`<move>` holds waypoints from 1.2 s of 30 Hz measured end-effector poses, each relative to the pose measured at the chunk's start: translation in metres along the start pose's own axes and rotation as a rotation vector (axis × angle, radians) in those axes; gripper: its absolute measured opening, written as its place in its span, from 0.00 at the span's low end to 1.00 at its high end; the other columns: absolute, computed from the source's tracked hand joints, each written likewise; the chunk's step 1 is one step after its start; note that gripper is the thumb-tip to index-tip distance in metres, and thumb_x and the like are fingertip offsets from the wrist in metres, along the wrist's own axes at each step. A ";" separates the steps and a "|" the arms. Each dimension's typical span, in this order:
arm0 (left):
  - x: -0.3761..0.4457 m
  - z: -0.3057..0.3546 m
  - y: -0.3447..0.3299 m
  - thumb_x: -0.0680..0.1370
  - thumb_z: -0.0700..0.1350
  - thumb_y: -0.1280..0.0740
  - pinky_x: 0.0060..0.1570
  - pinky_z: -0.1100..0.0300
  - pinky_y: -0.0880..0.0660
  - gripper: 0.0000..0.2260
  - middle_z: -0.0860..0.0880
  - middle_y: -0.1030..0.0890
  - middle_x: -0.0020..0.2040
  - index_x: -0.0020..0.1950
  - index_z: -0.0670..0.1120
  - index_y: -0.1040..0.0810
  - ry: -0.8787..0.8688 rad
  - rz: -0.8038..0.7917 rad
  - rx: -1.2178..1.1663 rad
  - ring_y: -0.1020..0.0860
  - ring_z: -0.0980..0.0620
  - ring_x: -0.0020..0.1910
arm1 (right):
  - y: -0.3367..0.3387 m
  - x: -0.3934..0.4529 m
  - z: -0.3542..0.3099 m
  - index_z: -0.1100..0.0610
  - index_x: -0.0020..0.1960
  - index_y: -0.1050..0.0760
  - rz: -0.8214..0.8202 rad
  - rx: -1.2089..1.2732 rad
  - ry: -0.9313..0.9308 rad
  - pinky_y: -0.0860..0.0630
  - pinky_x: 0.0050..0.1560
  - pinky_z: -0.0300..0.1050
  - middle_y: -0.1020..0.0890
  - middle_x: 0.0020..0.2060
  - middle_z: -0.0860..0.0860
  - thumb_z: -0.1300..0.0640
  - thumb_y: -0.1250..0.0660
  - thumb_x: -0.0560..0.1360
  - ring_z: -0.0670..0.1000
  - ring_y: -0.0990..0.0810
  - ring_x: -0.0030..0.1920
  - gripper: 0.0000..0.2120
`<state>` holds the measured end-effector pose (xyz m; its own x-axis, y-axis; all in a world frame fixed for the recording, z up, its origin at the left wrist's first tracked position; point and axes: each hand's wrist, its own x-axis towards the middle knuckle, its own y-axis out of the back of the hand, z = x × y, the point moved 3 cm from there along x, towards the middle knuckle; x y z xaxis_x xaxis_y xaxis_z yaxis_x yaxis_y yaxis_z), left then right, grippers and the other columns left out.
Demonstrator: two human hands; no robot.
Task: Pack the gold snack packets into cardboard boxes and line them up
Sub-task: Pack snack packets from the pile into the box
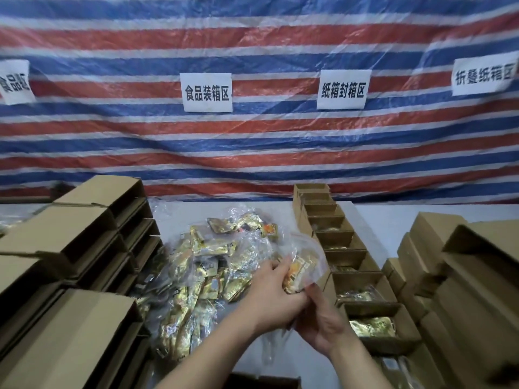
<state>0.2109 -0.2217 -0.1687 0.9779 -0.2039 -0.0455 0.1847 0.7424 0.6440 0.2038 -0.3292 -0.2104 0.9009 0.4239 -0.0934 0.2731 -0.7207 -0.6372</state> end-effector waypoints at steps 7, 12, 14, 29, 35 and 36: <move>-0.015 -0.001 -0.025 0.75 0.57 0.40 0.75 0.45 0.59 0.36 0.48 0.57 0.81 0.80 0.57 0.53 -0.004 -0.093 0.349 0.58 0.46 0.79 | 0.014 -0.021 0.019 0.58 0.68 0.25 0.087 -0.017 -0.083 0.18 0.49 0.51 0.19 0.61 0.61 0.52 0.27 0.71 0.58 0.18 0.58 0.27; -0.027 -0.032 -0.006 0.72 0.62 0.30 0.75 0.55 0.52 0.45 0.54 0.53 0.80 0.80 0.55 0.55 -0.012 -0.238 0.073 0.52 0.54 0.78 | 0.026 -0.015 0.034 0.57 0.66 0.24 0.228 -0.120 -0.089 0.20 0.41 0.47 0.17 0.54 0.60 0.47 0.32 0.71 0.55 0.16 0.47 0.26; -0.034 -0.059 0.003 0.73 0.65 0.32 0.70 0.59 0.45 0.42 0.56 0.46 0.79 0.79 0.56 0.49 0.100 -0.273 -0.126 0.44 0.57 0.75 | 0.036 -0.013 0.032 0.60 0.65 0.25 0.305 -0.095 -0.047 0.19 0.39 0.46 0.18 0.49 0.60 0.45 0.30 0.69 0.54 0.17 0.42 0.29; -0.090 -0.247 -0.090 0.84 0.50 0.44 0.74 0.56 0.46 0.28 0.42 0.44 0.79 0.80 0.42 0.51 0.528 -0.102 -0.172 0.44 0.45 0.77 | 0.059 -0.029 0.092 0.38 0.61 0.30 0.157 -1.000 -0.130 0.24 0.50 0.31 0.18 0.54 0.41 0.46 0.22 0.66 0.37 0.20 0.53 0.27; -0.089 -0.262 -0.109 0.85 0.47 0.50 0.72 0.63 0.47 0.22 0.44 0.40 0.78 0.78 0.42 0.43 0.443 -0.068 -0.122 0.41 0.50 0.76 | 0.072 -0.031 0.149 0.44 0.59 0.20 -0.095 -1.206 -0.357 0.24 0.58 0.37 0.16 0.51 0.40 0.45 0.23 0.65 0.37 0.20 0.53 0.23; -0.089 -0.264 -0.112 0.85 0.47 0.50 0.72 0.64 0.47 0.22 0.45 0.40 0.78 0.78 0.42 0.43 0.435 -0.069 -0.122 0.41 0.50 0.76 | 0.077 -0.029 0.154 0.44 0.60 0.20 -0.114 -1.260 -0.388 0.25 0.60 0.38 0.16 0.52 0.40 0.44 0.24 0.65 0.37 0.20 0.54 0.23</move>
<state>0.1294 -0.1179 -0.4387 0.9080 0.0125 -0.4187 0.2355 0.8115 0.5349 0.1468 -0.3124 -0.3743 0.7551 0.4923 -0.4331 0.6551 -0.5940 0.4669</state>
